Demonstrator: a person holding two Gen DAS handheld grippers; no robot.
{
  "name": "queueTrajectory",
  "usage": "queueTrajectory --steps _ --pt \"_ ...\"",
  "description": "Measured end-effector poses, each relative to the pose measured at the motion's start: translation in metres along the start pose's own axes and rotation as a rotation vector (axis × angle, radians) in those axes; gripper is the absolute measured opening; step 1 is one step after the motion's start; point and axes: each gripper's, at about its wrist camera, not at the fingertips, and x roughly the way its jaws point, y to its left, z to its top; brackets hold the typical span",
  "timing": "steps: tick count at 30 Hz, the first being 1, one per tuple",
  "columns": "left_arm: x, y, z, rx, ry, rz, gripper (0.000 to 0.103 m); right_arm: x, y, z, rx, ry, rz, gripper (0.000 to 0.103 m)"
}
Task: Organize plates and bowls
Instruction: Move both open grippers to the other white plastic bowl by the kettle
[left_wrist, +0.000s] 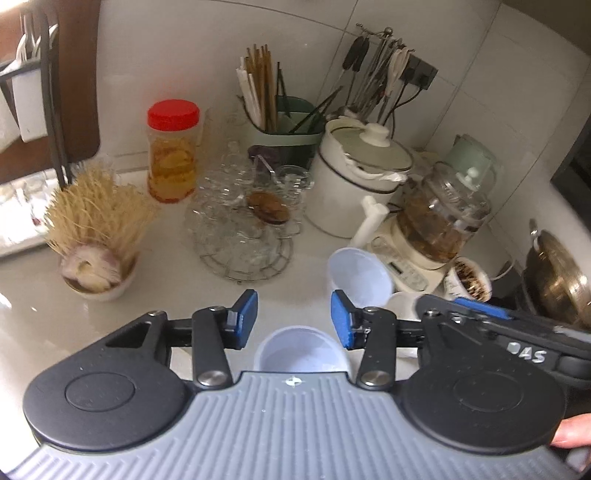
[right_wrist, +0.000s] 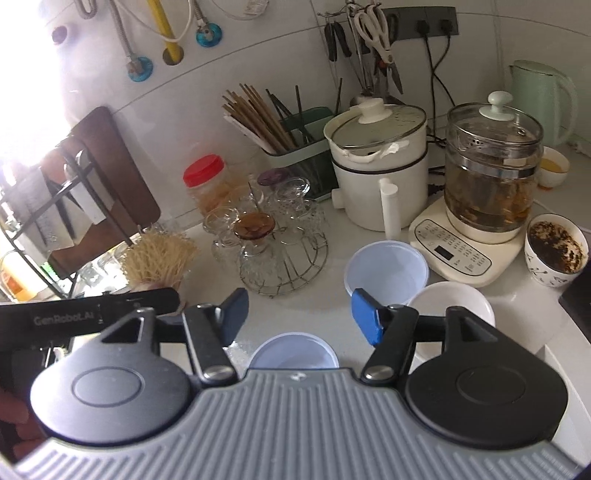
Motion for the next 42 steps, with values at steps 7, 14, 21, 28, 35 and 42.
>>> queueTrajectory --steps 7,14,21,28,35,42 --pt "0.0 0.022 -0.001 0.004 0.005 -0.047 0.052 0.0 0.01 -0.015 0.071 0.009 -0.075 0.064" --pt "0.004 0.025 0.002 0.015 0.003 -0.073 0.052 0.011 0.017 -0.012 0.08 0.021 -0.084 0.07" --pt "0.023 0.012 0.014 -0.003 0.0 -0.083 0.052 0.02 -0.001 0.001 0.079 0.031 -0.087 0.088" --pt "0.051 -0.015 0.027 -0.001 0.013 -0.093 0.052 0.032 -0.039 0.016 0.12 0.043 -0.089 0.102" --pt "0.085 -0.043 0.034 -0.005 0.057 -0.087 0.052 0.048 -0.077 0.024 0.165 0.081 -0.081 0.102" --pt "0.117 -0.06 0.039 -0.033 0.087 -0.048 0.052 0.065 -0.108 0.027 0.194 0.11 -0.07 0.102"
